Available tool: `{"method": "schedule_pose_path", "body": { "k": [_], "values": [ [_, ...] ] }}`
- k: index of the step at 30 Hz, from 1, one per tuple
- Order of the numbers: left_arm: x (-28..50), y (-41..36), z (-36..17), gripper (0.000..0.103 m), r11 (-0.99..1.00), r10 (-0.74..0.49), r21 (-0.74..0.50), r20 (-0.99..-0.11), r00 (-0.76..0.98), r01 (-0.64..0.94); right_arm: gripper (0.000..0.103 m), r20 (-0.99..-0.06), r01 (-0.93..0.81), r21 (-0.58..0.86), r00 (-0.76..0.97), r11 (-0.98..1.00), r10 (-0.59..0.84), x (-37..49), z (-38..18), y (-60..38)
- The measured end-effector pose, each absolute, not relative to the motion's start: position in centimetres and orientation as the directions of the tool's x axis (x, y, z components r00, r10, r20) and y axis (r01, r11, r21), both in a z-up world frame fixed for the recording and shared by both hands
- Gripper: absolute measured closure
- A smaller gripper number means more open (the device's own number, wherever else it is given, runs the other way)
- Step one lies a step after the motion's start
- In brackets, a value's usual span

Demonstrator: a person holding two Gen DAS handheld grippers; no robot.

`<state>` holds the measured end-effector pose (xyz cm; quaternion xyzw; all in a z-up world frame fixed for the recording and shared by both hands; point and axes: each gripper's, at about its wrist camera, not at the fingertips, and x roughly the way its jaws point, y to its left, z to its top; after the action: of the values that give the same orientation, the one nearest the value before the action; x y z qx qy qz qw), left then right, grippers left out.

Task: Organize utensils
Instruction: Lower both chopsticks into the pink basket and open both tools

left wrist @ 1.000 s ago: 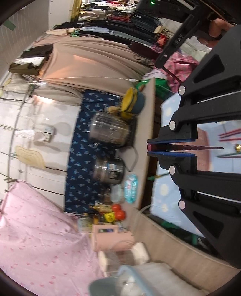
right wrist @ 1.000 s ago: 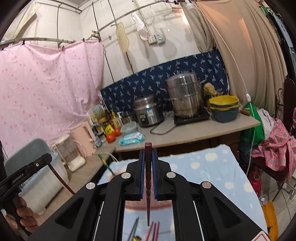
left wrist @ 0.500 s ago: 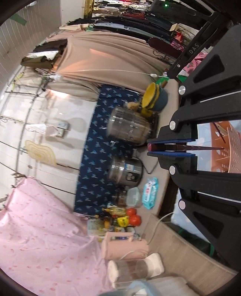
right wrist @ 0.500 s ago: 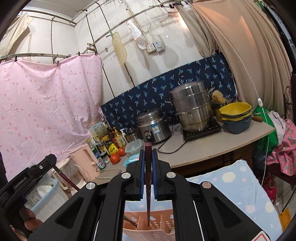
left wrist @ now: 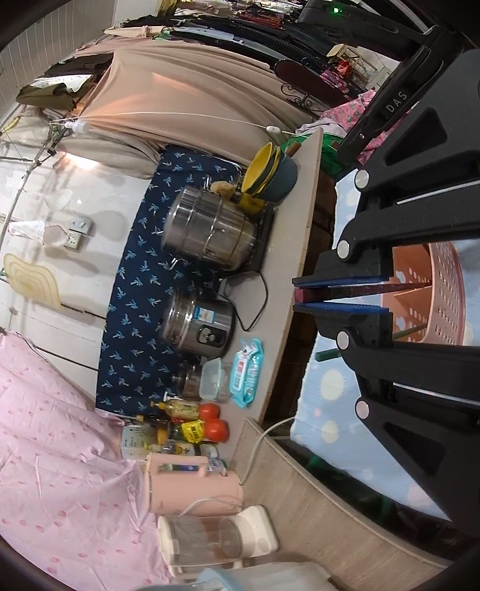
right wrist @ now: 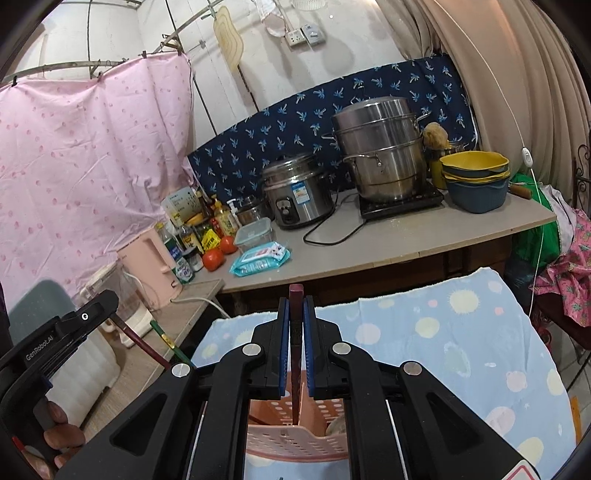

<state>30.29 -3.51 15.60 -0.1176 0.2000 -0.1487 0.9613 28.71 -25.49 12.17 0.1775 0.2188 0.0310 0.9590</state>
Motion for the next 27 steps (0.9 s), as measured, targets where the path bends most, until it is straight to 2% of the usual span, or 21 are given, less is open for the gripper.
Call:
{"method": "schedule_pose_path", "body": {
  "k": [1, 2, 3, 4, 6, 16, 22, 27],
  "values": [
    [30.3, -3.5, 15.4, 0.095, 0.93, -0.329, -0.284, -0.354, 0.875, 0.235, 0.095, -0.412, 0.017, 0.349, 0.901, 0.937, 0.137, 28.7, 12.0, -25.3],
    [30.2, -3.4, 15.3, 0.092, 0.931, -0.323, -0.285, -0.354, 0.878, 0.228, 0.09, -0.411, 0.018, 0.341, 0.902, 0.94, 0.131, 28.5, 11.9, -25.2],
    [30.1, -3.4, 15.3, 0.083, 0.934, -0.316, -0.282, -0.358, 0.878, 0.221, 0.08, -0.412, 0.028, 0.328, 0.904, 0.944, 0.116, 28.3, 11.9, -25.2],
    [30.0, -3.2, 15.2, 0.069, 0.937, -0.306, -0.28, -0.361, 0.881, 0.21, 0.076, -0.412, 0.032, 0.322, 0.905, 0.946, 0.109, 28.1, 11.9, -25.1],
    [29.6, -2.6, 15.2, 0.064, 0.937, -0.292, -0.291, -0.352, 0.89, 0.192, 0.07, -0.402, 0.033, 0.317, 0.91, 0.948, 0.103, 27.4, 12.2, -25.1],
    [25.3, -1.3, 14.2, 0.064, 0.955, -0.258, -0.236, -0.378, 0.889, 0.177, 0.066, -0.41, 0.039, 0.326, 0.906, 0.945, 0.105, 22.5, 11.6, -25.9],
    [21.3, -0.8, 10.5, 0.064, 0.974, -0.22, -0.154, -0.461, 0.86, 0.167, 0.066, -0.488, 0.054, 0.295, 0.867, 0.954, 0.102, 17.6, 8.1, -25.1],
    [17.6, -1.0, 5.5, 0.064, 0.977, -0.21, -0.086, -0.569, 0.795, 0.197, 0.066, -0.572, 0.055, 0.269, 0.813, 0.962, 0.113, 13.0, 4.2, -24.4]
  ]
}}
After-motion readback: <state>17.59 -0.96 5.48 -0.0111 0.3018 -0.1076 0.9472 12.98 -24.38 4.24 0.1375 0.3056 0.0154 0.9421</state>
